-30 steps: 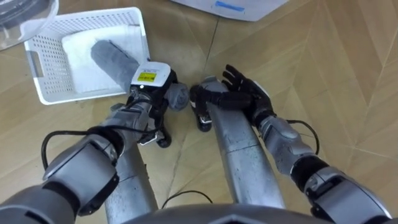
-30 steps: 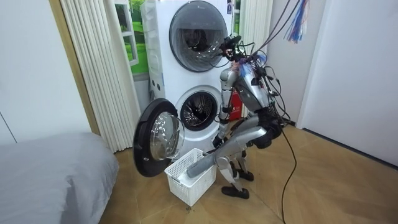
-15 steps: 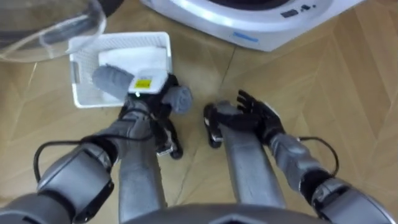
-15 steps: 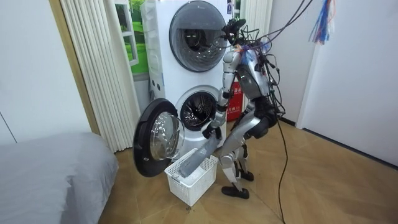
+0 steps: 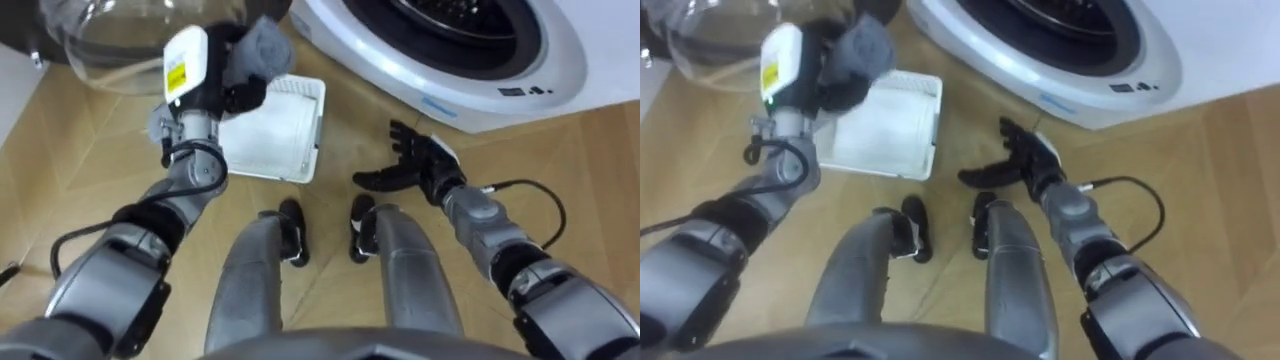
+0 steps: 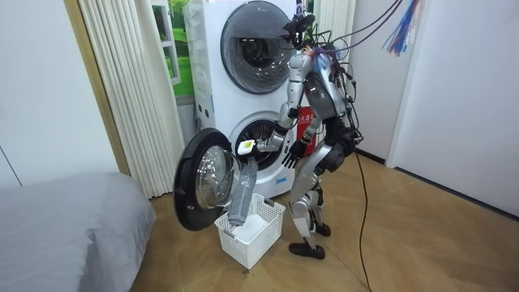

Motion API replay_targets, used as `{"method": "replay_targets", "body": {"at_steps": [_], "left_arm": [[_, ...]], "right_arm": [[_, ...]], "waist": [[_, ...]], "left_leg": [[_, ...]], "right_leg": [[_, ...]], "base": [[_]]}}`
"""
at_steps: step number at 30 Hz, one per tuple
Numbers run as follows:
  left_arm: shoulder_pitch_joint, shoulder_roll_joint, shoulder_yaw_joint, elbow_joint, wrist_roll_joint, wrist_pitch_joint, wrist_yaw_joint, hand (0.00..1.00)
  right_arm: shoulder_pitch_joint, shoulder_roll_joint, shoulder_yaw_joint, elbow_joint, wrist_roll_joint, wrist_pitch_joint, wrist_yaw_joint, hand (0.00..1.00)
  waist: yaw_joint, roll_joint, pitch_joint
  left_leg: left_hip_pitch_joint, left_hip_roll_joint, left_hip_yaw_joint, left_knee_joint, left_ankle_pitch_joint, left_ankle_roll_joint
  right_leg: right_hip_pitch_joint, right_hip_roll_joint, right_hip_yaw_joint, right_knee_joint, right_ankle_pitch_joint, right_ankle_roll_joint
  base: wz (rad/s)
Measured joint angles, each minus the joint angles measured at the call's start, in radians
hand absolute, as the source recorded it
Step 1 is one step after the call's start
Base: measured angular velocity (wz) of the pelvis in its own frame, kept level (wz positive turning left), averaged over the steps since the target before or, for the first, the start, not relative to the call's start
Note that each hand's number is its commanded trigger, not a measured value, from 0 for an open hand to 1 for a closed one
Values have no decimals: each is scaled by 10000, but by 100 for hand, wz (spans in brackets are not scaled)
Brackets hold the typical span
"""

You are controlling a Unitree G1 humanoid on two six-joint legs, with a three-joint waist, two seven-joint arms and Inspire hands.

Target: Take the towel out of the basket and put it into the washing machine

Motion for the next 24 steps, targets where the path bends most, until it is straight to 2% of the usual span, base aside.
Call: {"method": "replay_targets", "body": {"at_steps": [1,4,6,7,8,9,10,12,13,17,19,22,24], "left_arm": [[61,-26,-11,-239,-656,-12,-349,100],[289,-46,-16,-977,-2182,-10,-1114,100],[338,-64,-60,-1267,-3975,-14,-2092,100],[330,-78,-73,-1269,-4416,-14,-2368,100],[360,-99,-156,-1296,-5301,-13,-2903,100],[529,-78,-388,-1540,-6418,-10,-3441,100],[627,-76,-479,-1679,-6930,-11,-3705,100],[781,-57,-821,-1804,-8470,-5,-4858,100],[813,-35,-955,-1805,-9140,5,-5426,100],[844,15,-1481,-1806,-10603,88,-7029,100],[864,-46,-1623,-1815,-11208,274,-8028,100],[864,-98,-1717,-1818,-12013,503,-8722,100],[864,-92,-1684,-1831,-12864,810,-9172,100]], "right_arm": [[-106,9,17,-2,-20,-1,28,0],[-262,6,0,-8,-219,1,122,0],[-380,15,5,-141,-299,99,224,0],[-391,20,2,-193,-325,113,265,0],[-394,44,8,-217,-356,116,324,0],[-370,68,17,-205,-328,129,437,0],[-352,77,14,-191,-325,136,498,0],[-256,110,15,-167,-329,202,648,0],[-233,139,16,-167,-353,213,674,0],[-186,230,19,-167,-332,215,685,0],[-189,262,2,-174,-337,204,721,0],[-194,240,-6,-266,-325,179,723,0],[-88,310,5,-318,-336,185,845,0]], "waist": [[134,-2,-1],[207,-20,-10],[311,-44,-22],[314,-50,-24],[295,-86,-27],[289,-142,-51],[286,-175,-70],[181,-328,-164],[185,-375,-183],[136,-375,-184],[146,-373,-185],[190,-358,-194],[207,-339,-206]], "left_leg": [[2,1,-20,9,0,1],[-28,-11,-75,11,0,0],[-25,-42,-96,25,13,13],[-20,-56,-103,17,27,19],[22,-71,-99,-1,46,33],[62,-99,-98,-16,55,43],[77,-115,-97,-31,65,53],[111,-214,-99,-192,192,105],[111,-181,-110,-191,206,109],[233,-114,-306,-370,272,115],[334,-122,-316,-509,328,157],[357,-100,-331,-674,410,164],[370,-33,-330,-687,412,164]], "right_leg": [[25,-7,-45,-19,0,1],[42,-32,-129,-47,-1,1],[63,-60,-138,-36,-2,3],[75,-69,-141,-41,-4,6],[119,-90,-144,-52,-4,7],[149,-113,-137,-43,-11,21],[157,-130,-133,-41,-14,26],[173,-245,-180,-77,-4,54],[216,-212,-208,-158,54,59],[566,-57,-371,-626,310,97],[706,-53,-420,-819,403,133],[775,31,-410,-1123,578,151],[860,111,-420,-1290,650,151]], "base": [[4],[8],[0],[4],[5],[3],[6],[11],[5],[1],[2],[-5],[-5]]}}
